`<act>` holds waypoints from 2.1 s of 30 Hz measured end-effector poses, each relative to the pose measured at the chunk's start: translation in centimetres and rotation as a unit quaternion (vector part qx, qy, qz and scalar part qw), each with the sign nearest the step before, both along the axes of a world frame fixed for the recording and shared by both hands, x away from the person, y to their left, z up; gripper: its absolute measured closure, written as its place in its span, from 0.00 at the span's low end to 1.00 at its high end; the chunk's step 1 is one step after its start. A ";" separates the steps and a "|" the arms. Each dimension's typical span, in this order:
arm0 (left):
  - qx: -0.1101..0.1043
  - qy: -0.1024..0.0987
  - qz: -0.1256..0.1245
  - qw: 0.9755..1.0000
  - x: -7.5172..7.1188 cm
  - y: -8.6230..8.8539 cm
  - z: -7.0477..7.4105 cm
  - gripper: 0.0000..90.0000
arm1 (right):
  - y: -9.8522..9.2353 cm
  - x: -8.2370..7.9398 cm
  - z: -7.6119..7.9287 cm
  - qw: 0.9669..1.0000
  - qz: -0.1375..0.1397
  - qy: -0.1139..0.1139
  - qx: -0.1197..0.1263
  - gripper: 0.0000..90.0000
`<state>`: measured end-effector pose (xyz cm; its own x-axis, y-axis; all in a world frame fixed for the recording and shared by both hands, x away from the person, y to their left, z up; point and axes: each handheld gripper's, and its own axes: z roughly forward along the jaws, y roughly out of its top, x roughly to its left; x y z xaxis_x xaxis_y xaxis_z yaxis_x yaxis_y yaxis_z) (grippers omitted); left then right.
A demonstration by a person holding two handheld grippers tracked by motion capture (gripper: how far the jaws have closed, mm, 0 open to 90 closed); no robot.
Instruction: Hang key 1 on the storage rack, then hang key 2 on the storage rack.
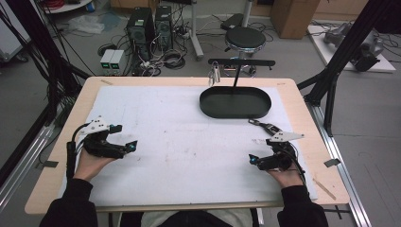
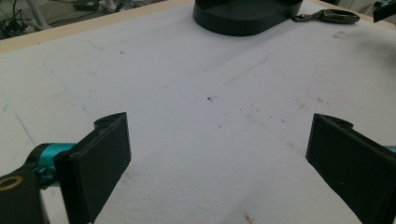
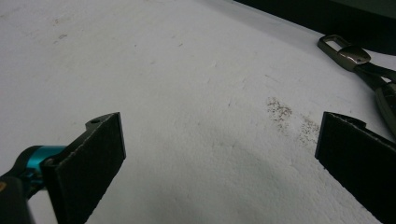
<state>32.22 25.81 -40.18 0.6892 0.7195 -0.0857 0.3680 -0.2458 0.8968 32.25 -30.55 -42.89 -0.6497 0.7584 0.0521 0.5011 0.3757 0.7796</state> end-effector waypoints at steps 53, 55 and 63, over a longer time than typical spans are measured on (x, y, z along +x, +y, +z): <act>-0.012 0.033 -0.030 0.999 -3.6 2.4 -3.3 0.08 | 0.0 8.2 2.7 0.997 -0.008 0.027 -0.071 0.01; -0.013 0.033 -0.029 0.999 -3.8 2.5 -3.3 0.07 | -0.1 8.7 2.7 0.997 -0.008 0.028 -0.073 0.01; -0.015 0.034 -0.024 0.999 -4.0 2.9 -3.4 0.07 | -0.7 10.7 2.9 0.994 0.000 0.052 -0.100 0.01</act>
